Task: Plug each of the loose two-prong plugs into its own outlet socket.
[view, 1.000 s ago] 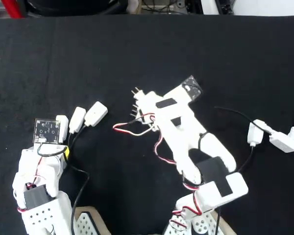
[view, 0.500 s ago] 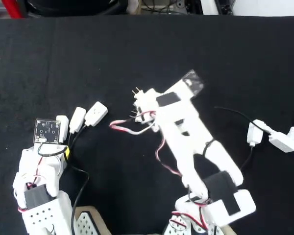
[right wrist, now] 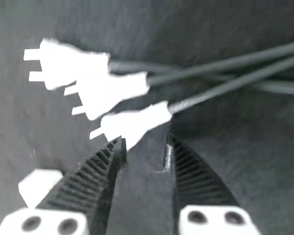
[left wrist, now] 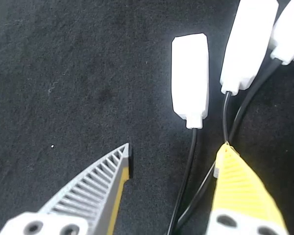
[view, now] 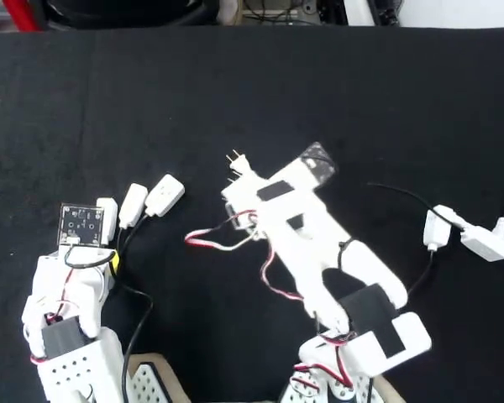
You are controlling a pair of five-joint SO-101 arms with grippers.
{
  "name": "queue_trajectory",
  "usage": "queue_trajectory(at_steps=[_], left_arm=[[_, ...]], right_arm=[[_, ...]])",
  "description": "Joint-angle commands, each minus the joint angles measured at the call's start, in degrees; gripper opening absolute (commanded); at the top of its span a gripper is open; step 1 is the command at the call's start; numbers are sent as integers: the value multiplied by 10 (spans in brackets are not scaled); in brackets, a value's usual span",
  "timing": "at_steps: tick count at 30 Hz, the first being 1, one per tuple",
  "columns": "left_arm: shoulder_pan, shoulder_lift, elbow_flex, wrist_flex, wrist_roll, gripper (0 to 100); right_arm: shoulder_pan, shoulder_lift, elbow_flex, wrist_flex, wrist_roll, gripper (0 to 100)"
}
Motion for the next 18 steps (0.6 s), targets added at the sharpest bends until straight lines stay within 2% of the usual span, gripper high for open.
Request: queue_trajectory(at_steps=[1, 6, 12, 18], left_arm=[[7, -7, 10, 0, -3, 275], [7, -7, 10, 0, -3, 275], [7, -7, 10, 0, -3, 275], [7, -7, 10, 0, -3, 275]], right_arm=[[40, -1, -6, -4, -8, 127], [32, 0, -6, -33, -9, 127], [-49, 33, 2, -98, -8, 128], [-34, 129, -83, -35, -30, 127]])
